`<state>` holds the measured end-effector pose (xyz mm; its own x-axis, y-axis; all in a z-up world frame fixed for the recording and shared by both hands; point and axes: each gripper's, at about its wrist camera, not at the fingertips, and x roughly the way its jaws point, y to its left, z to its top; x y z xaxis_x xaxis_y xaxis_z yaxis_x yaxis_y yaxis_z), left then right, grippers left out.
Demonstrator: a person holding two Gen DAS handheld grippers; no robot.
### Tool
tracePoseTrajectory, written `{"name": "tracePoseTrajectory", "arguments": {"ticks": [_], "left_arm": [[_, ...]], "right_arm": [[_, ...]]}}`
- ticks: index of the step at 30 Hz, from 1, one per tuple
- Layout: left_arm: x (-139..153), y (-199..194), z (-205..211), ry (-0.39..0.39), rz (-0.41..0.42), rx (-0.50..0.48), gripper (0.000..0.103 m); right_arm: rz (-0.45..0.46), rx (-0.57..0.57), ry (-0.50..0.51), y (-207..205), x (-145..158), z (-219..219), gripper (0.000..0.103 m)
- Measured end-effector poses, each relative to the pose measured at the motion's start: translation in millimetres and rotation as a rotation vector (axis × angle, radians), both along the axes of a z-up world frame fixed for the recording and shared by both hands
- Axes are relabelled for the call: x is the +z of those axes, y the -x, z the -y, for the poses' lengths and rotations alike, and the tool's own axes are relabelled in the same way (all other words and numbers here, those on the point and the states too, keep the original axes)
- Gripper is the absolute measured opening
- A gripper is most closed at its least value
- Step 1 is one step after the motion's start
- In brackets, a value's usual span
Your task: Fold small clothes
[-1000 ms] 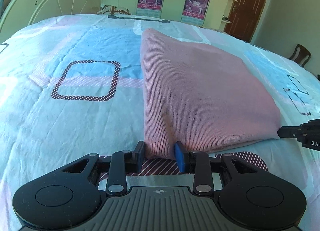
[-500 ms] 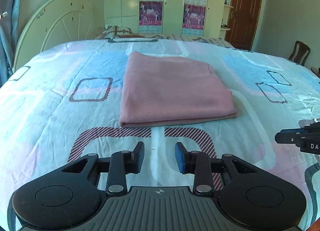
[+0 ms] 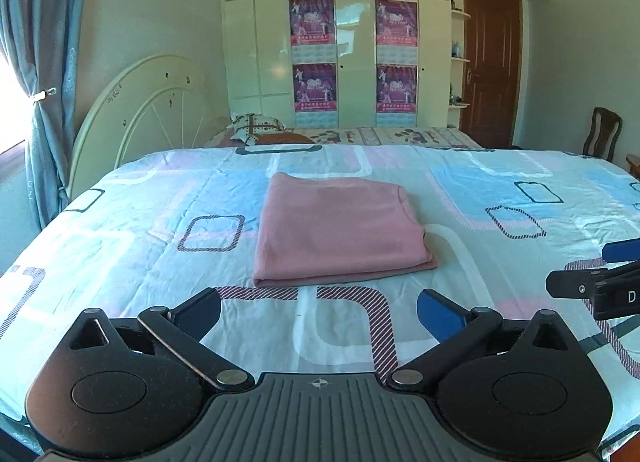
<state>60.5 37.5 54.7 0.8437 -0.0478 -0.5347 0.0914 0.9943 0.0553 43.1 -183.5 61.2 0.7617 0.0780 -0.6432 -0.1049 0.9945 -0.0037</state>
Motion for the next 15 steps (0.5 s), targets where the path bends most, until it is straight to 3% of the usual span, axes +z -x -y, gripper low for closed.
{"name": "tracePoseTrajectory", "arguments": {"ticks": [15], "left_arm": [[22.8, 38.6, 10.8, -0.002, 0.031, -0.022, 0.103]], "right_arm": [[0.053, -0.002, -0.015, 30.2, 19.3, -9.4, 0.103]]}}
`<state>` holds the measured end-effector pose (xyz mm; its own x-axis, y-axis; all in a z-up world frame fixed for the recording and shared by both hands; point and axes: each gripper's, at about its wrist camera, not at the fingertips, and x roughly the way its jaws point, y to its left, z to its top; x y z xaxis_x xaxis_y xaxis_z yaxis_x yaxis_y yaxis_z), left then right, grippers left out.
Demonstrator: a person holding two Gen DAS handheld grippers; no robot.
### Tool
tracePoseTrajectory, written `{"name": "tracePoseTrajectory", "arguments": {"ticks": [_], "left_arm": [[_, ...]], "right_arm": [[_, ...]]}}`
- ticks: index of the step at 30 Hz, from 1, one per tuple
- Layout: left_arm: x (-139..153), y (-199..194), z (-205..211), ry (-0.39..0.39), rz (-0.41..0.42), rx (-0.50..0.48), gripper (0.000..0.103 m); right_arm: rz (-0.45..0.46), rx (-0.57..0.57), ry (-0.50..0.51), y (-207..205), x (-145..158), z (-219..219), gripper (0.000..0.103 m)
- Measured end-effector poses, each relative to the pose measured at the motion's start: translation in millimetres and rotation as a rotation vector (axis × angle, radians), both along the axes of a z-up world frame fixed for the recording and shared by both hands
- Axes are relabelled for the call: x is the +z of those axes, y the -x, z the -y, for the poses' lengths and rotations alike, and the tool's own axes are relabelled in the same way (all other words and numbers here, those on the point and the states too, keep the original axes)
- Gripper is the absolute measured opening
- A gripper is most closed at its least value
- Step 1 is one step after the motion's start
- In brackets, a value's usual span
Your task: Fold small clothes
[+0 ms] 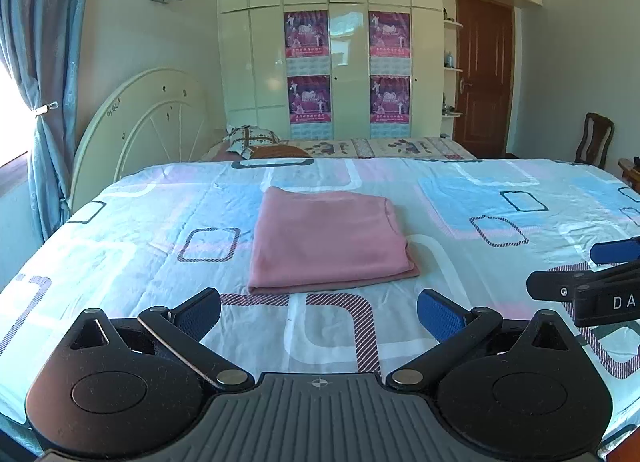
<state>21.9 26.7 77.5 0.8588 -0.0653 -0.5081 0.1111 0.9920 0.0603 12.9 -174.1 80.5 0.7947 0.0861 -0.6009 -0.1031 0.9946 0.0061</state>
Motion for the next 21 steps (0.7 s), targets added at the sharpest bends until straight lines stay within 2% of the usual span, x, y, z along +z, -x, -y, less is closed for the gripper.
{"name": "tracePoseTrajectory", "arguments": {"ticks": [21], "left_arm": [[-3.7, 2.6, -1.3, 0.014, -0.012, -0.022, 0.103]], "right_arm": [[-0.003, -0.020, 0.011, 7.2, -0.7, -3.9, 0.103]]}}
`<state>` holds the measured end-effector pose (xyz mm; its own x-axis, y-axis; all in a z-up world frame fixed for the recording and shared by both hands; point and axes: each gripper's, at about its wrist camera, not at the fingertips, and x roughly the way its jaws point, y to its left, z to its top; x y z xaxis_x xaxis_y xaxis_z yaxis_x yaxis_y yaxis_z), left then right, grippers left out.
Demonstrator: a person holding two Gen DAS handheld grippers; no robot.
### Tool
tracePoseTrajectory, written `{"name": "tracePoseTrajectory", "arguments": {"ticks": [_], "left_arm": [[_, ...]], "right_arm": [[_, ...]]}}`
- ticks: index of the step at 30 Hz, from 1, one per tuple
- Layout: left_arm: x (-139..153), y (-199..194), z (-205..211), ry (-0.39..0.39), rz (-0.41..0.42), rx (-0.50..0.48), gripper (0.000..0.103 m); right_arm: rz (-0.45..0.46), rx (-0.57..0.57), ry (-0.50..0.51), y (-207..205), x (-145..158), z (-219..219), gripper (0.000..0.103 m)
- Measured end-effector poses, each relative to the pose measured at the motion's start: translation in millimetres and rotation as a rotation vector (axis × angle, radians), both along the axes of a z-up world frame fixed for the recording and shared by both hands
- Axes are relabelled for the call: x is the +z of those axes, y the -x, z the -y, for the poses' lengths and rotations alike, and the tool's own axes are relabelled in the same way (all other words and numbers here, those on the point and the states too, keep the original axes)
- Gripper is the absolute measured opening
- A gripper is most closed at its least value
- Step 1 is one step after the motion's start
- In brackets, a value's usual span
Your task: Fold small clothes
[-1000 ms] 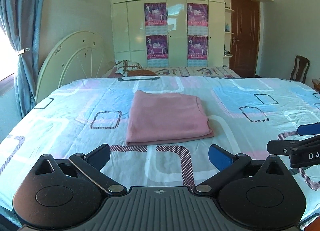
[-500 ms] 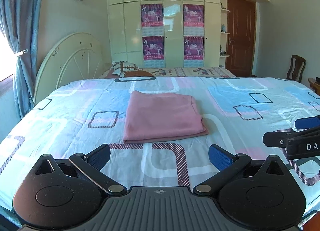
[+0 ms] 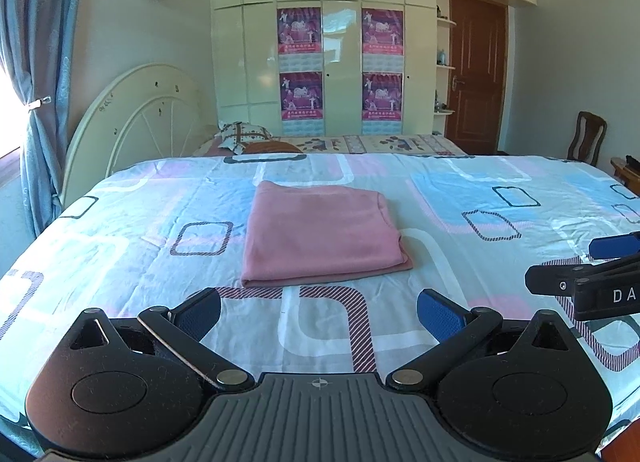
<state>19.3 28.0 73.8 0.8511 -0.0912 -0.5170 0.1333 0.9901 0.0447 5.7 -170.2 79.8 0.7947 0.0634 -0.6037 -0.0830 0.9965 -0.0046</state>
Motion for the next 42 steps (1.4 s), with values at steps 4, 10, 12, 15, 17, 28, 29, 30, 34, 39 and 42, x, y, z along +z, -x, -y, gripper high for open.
{"name": "tracePoseTrajectory", "arguments": {"ticks": [4, 10, 12, 15, 17, 28, 29, 30, 34, 39, 42], "left_arm": [[0.4, 0.0, -1.1, 0.002, 0.000, 0.001, 0.103], [0.3, -1.2, -1.2, 0.006, -0.003, 0.005, 0.103], [0.2, -1.8, -0.7, 0.006, -0.003, 0.006, 0.103], [-0.1, -1.7, -0.9, 0.006, -0.004, 0.004, 0.103], [-0.3, -2.0, -0.7, 0.005, -0.006, 0.006, 0.103], [-2.5, -4.0, 1.9, 0.000, -0.002, 0.000, 0.103], [-2.7, -4.0, 2.3, 0.000, -0.001, -0.001, 0.103], [-2.8, -4.1, 2.5, 0.000, -0.001, -0.002, 0.103], [-2.8, -4.5, 3.3, -0.002, 0.001, -0.003, 0.103], [-2.7, -4.3, 3.4, -0.002, 0.001, -0.002, 0.103], [-2.3, -4.8, 2.7, 0.000, 0.002, -0.001, 0.103]], "right_arm": [[-0.001, 0.001, 0.001, 0.0, -0.4, -0.4, 0.103], [-0.003, 0.008, 0.005, -0.4, -1.6, -1.0, 0.103], [-0.003, 0.009, 0.010, -0.3, -1.6, -0.9, 0.103], [-0.004, 0.008, 0.009, -0.4, -1.5, -1.2, 0.103], [-0.006, 0.008, 0.010, -1.1, -2.3, -0.8, 0.103], [-0.007, 0.006, 0.011, -1.4, -2.8, 0.8, 0.103], [-0.006, 0.007, 0.011, -1.5, -2.7, 0.9, 0.103], [-0.006, 0.007, 0.011, -1.4, -2.8, 1.2, 0.103], [-0.006, 0.008, 0.011, -1.5, -2.8, 1.1, 0.103], [-0.006, 0.007, 0.013, -2.2, -2.4, 0.5, 0.103], [-0.005, 0.009, 0.013, -2.4, -2.1, 0.7, 0.103]]}}
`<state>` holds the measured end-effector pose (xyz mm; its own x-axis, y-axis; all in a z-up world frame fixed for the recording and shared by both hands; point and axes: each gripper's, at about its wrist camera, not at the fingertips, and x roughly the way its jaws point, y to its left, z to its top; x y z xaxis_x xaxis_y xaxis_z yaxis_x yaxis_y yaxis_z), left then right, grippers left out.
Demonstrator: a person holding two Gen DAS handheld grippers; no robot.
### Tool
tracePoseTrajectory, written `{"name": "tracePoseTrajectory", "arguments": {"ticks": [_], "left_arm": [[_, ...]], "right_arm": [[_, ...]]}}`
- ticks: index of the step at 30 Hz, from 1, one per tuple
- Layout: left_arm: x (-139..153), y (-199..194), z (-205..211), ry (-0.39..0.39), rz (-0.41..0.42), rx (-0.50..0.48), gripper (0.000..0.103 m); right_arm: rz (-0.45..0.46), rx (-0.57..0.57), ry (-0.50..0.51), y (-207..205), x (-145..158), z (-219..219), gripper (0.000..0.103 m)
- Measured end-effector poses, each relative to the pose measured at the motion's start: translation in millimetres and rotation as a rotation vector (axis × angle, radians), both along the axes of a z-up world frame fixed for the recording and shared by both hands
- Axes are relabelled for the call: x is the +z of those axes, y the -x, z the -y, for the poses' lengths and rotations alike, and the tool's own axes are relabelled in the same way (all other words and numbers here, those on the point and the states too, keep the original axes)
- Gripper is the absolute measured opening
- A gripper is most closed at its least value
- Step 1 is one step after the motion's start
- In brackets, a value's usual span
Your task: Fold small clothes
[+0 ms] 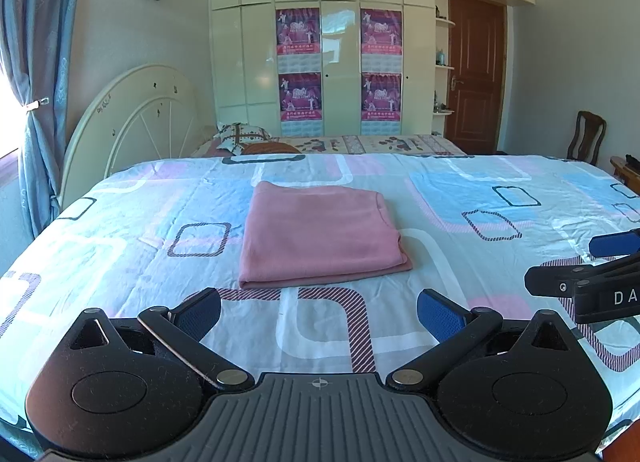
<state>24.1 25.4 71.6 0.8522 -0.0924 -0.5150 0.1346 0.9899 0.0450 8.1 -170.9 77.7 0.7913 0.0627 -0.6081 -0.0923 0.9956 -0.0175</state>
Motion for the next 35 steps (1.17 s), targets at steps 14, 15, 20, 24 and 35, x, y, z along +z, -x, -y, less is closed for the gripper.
{"name": "tracePoseTrajectory", "arguments": {"ticks": [14, 15, 20, 24, 35], "left_arm": [[-0.1, -0.9, -2.0, 0.000, 0.004, -0.004, 0.103], [-0.1, -0.9, -2.1, -0.001, 0.005, -0.004, 0.103], [0.3, -1.1, -2.3, 0.002, 0.016, -0.006, 0.103], [1.9, -1.2, -4.3, 0.011, 0.033, -0.007, 0.103], [6.9, 2.6, -7.2, 0.024, 0.061, -0.012, 0.103]], "right_arm": [[-0.001, 0.001, 0.003, -1.2, 0.8, -0.3, 0.103], [-0.001, 0.001, 0.003, -1.3, 0.9, 0.0, 0.103], [-0.001, 0.000, 0.003, -1.4, 0.8, -0.4, 0.103], [0.000, 0.001, 0.003, -1.3, 0.6, -0.3, 0.103], [0.008, 0.015, 0.007, -5.5, 5.2, -6.4, 0.103]]}}
